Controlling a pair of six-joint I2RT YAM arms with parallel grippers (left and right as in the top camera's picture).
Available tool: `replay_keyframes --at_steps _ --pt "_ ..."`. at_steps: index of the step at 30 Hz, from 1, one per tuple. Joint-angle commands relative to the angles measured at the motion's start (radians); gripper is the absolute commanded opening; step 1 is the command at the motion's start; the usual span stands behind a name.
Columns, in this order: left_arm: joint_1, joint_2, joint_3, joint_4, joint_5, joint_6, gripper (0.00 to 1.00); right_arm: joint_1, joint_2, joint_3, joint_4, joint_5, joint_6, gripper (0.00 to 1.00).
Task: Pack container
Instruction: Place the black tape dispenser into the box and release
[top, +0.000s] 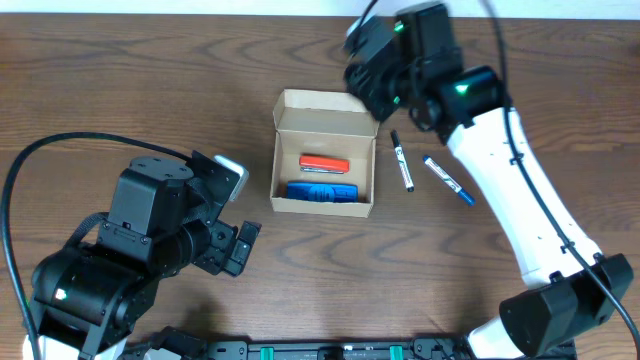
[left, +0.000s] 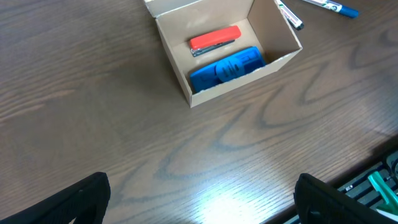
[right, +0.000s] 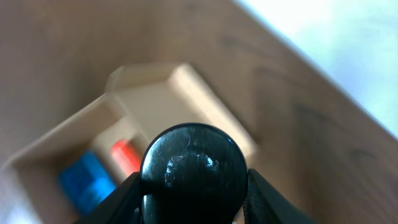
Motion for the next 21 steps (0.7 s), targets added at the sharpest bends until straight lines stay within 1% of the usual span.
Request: replay_keyframes --at_steps 1,4,9,21 --pt "0.003 -0.004 0.006 0.000 -0.005 -0.004 0.95 0.043 0.023 -0.007 -0.072 -0.117 -0.214 0.36" --pt "0.003 -0.004 0.006 0.000 -0.005 -0.004 0.95 0.071 0.050 -0.007 -0.123 -0.164 -0.284 0.37" --pt "0.003 -0.004 0.006 0.000 -0.005 -0.004 0.95 0.124 0.114 -0.007 -0.159 -0.193 -0.349 0.41" --pt "0.003 -0.004 0.006 0.000 -0.005 -0.004 0.95 0.208 0.299 -0.007 -0.154 -0.196 -0.377 0.42"
